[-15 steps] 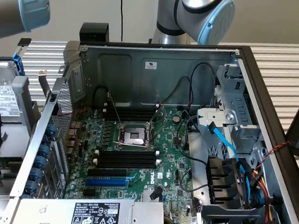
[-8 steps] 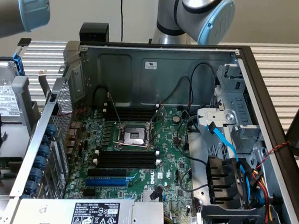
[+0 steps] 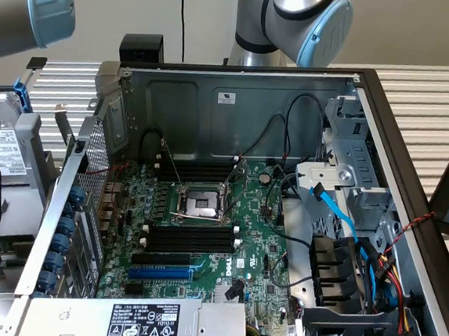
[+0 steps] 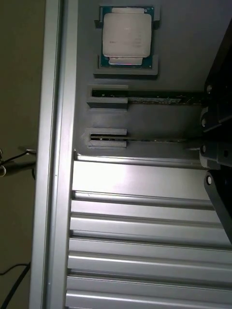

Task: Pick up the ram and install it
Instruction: 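Pick up the ram and move it above insertion slot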

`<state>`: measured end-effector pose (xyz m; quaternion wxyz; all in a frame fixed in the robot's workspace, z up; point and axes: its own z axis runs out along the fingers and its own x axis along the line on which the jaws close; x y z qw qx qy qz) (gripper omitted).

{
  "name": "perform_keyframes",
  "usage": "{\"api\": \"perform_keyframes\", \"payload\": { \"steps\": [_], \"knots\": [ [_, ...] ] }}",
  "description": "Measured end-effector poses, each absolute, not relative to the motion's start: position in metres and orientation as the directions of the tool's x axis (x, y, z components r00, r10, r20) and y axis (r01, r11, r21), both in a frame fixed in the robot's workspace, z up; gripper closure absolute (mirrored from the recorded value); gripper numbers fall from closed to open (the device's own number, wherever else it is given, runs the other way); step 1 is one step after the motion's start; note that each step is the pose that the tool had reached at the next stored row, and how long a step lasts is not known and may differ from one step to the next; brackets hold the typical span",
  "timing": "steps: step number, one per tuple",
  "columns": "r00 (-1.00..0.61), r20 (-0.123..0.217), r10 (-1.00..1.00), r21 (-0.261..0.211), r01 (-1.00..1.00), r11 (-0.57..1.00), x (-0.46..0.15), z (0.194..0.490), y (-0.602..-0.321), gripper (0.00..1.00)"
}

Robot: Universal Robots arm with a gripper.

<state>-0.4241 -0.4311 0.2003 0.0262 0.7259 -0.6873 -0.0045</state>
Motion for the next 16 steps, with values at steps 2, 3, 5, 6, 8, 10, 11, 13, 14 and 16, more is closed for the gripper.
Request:
{"api": "perform_keyframes", "payload": {
  "steps": [2, 3, 5, 6, 8, 10, 11, 13, 14, 16],
  "knots": [
    [0.055, 0.03, -0.998, 0.044, -0.998, -0.054, -0.424, 0.2, -0.431, 0.87],
    [0.055, 0.03, -0.998, 0.044, -0.998, -0.054, -0.424, 0.2, -0.431, 0.87],
    [0.055, 0.029, -0.998, 0.044, -0.998, -0.054, -0.424, 0.2, -0.431, 0.87],
    [0.055, 0.03, -0.998, 0.044, -0.998, -0.054, -0.424, 0.202, -0.431, 0.87],
    [0.055, 0.03, -0.998, 0.044, -0.998, -0.054, -0.424, 0.207, -0.431, 0.87],
    [0.055, 0.03, -0.998, 0.044, -0.998, -0.054, -0.424, 0.215, -0.431, 0.87],
    [0.055, 0.03, -0.998, 0.044, -0.998, -0.053, -0.424, 0.22, -0.431, 0.87],
    [0.054, 0.03, -0.998, 0.044, -0.998, -0.053, -0.424, 0.229, -0.431, 0.87],
    [0.054, 0.03, -0.998, 0.043, -0.998, -0.053, -0.424, 0.234, -0.431, 0.87],
    [0.053, 0.03, -0.998, 0.043, -0.998, -0.052, -0.424, 0.243, -0.431, 0.87]
  ]
}}
